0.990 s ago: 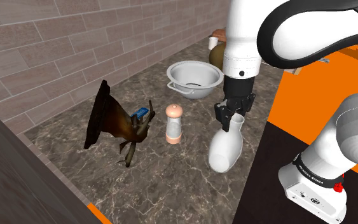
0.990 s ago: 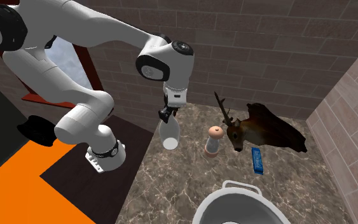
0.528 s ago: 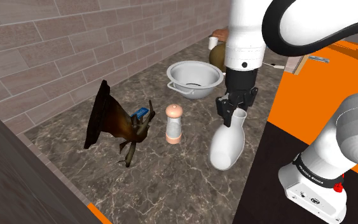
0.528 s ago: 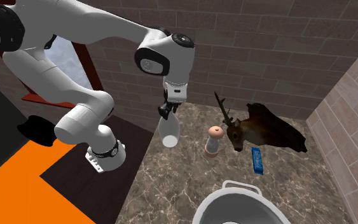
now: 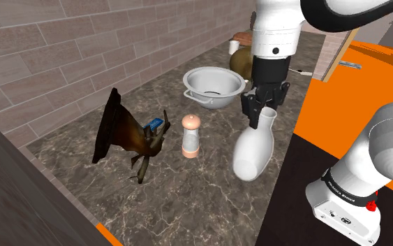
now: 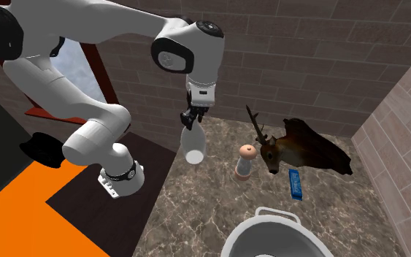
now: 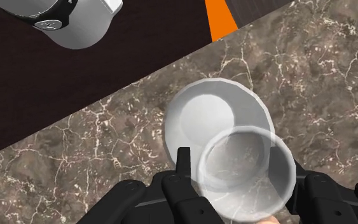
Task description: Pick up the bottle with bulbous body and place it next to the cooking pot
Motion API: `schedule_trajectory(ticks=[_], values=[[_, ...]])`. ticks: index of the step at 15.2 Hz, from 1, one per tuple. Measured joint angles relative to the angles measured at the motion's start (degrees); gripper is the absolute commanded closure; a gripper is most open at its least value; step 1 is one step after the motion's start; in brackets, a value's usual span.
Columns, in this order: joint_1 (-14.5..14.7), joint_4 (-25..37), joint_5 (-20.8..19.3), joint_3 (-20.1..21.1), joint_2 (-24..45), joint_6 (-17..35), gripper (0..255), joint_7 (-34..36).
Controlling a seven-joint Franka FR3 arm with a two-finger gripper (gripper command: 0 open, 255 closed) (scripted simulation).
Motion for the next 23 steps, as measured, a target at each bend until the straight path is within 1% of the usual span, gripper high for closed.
schedule_trajectory(ticks=[14, 23], values=[[-0.5, 10.7, -1.5, -1.9, -0.1, -10.7, 255, 1.4], [-0.9, 18.9, -2.3, -2.8, 1.6, -17.2, 255, 2.4]])
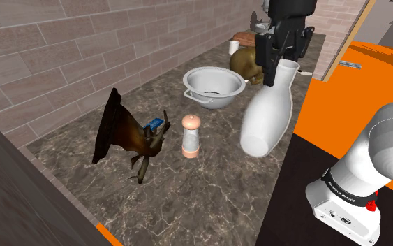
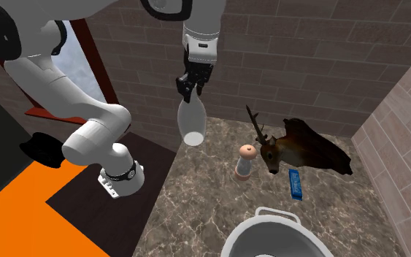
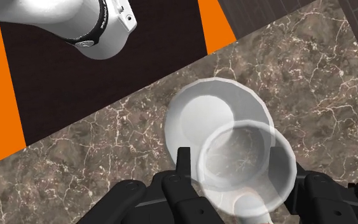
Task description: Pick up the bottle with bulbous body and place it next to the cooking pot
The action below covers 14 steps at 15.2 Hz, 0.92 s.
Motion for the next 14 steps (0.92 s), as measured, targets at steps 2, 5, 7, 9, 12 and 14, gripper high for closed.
schedule_trajectory(ticks=[2, 5, 7, 9, 12, 14], values=[[-0.1, 1.7, -0.1, -0.2, 0.3, -1.3, 255, 0.2], [-0.2, 4.4, -0.4, -0.5, 1.0, -3.5, 255, 0.5], [-0.3, 6.6, -0.6, -0.7, 1.7, -5.0, 255, 0.6], [-0.3, 8.4, -0.6, -0.8, 2.0, -6.4, 255, 1.0], [-0.4, 11.8, -0.8, -0.8, 3.3, -8.5, 255, 1.5], [-0.5, 13.8, -0.9, -0.9, 3.9, -9.9, 255, 1.8]])
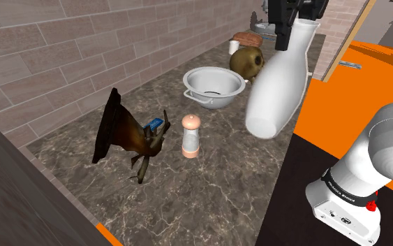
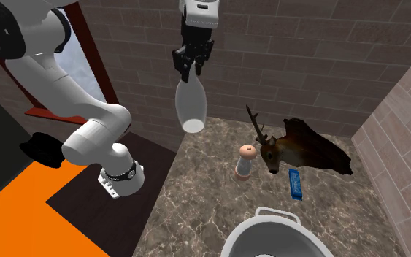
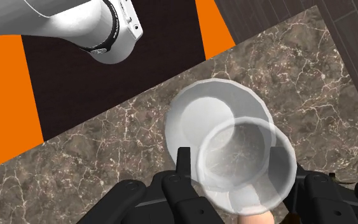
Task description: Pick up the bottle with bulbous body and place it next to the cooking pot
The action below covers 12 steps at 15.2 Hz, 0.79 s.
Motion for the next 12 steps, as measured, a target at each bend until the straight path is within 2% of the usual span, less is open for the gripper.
schedule_trajectory(ticks=[12], values=[[-0.4, 13.8, -0.5, -0.2, 5.2, -8.6, 255, 2.0]])
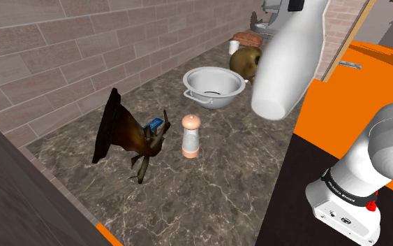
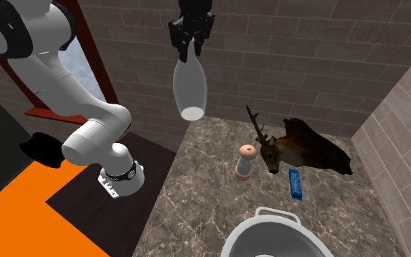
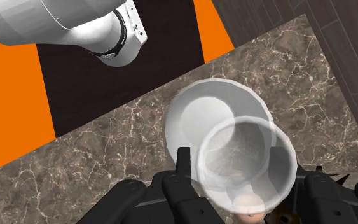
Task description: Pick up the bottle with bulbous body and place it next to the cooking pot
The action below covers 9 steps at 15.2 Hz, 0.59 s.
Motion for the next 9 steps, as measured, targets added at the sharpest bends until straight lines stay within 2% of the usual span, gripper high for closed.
schedule_trajectory(ticks=[9], values=[[-2.4, -4.0, -6.1, -8.0, 0.2, 2.4, 255, -12.1]])
